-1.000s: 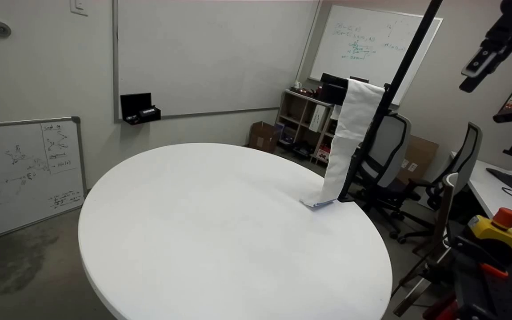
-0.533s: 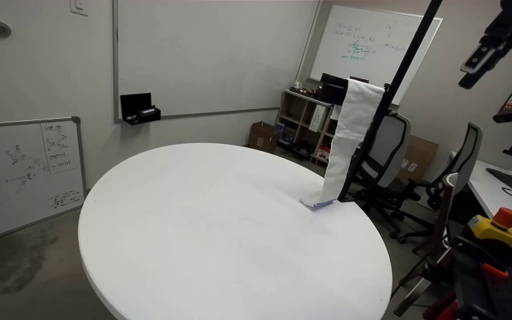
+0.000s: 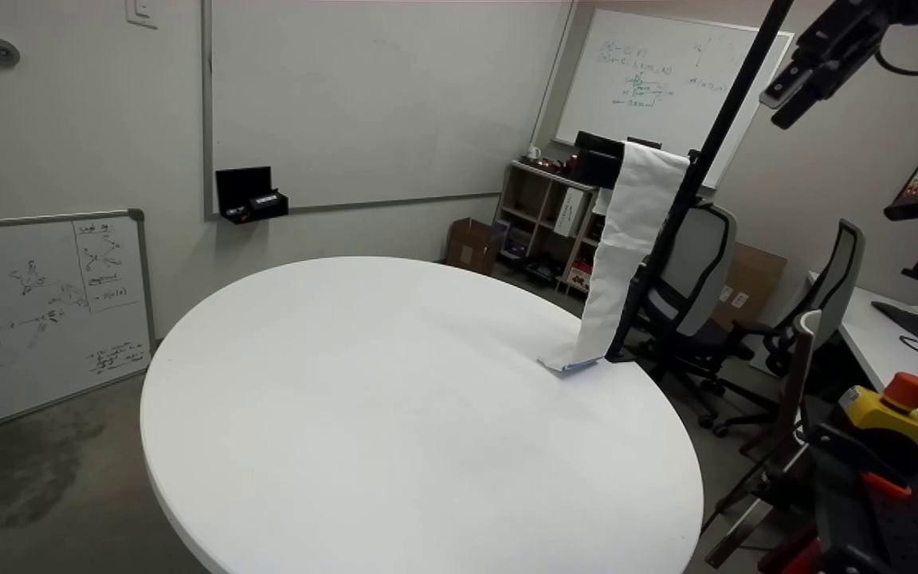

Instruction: Take the white cloth off the black pole, put it down, pick it back up and put it on the black pole again

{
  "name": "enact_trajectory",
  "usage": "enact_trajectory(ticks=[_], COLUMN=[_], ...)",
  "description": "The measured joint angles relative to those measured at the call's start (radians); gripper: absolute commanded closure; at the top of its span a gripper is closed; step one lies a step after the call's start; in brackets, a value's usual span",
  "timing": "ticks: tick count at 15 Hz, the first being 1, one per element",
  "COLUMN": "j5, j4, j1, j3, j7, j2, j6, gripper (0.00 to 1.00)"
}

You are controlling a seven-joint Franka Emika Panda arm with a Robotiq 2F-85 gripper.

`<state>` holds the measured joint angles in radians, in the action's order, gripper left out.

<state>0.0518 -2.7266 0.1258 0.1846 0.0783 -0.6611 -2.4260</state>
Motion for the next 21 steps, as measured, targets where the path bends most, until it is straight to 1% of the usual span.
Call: enact_trajectory(ticks=[2,4,7,10,12,14,17,21], j5=[0.047,0.105,0.186,0.252,0.307,0.383,0.527,0.694], j4=[0.017,0.039,0.084,0.146,0.192,0.237,0.301,0.387], j1=[0.028,0.075,0.155,0.212,0.241,0.266,0.303,0.319], j3=[-0.009,-0.025,-0.049,-0.062,-0.067,-0.072,-0.082,-0.082], j7=[-0.001,-0.011,-0.059,-0.123,-0.185,-0.263,-0.412,-0.603], j2=[0.062,0.134,0.25,0.365,0.437,0.5,0.58,0.667], j6=[-0.077,-0.143,-0.229,-0.315,-0.367,-0.394,-0.412,-0.414], gripper=[0.0,0.0,0.0,0.0,0.0,0.0,0.0,0.0])
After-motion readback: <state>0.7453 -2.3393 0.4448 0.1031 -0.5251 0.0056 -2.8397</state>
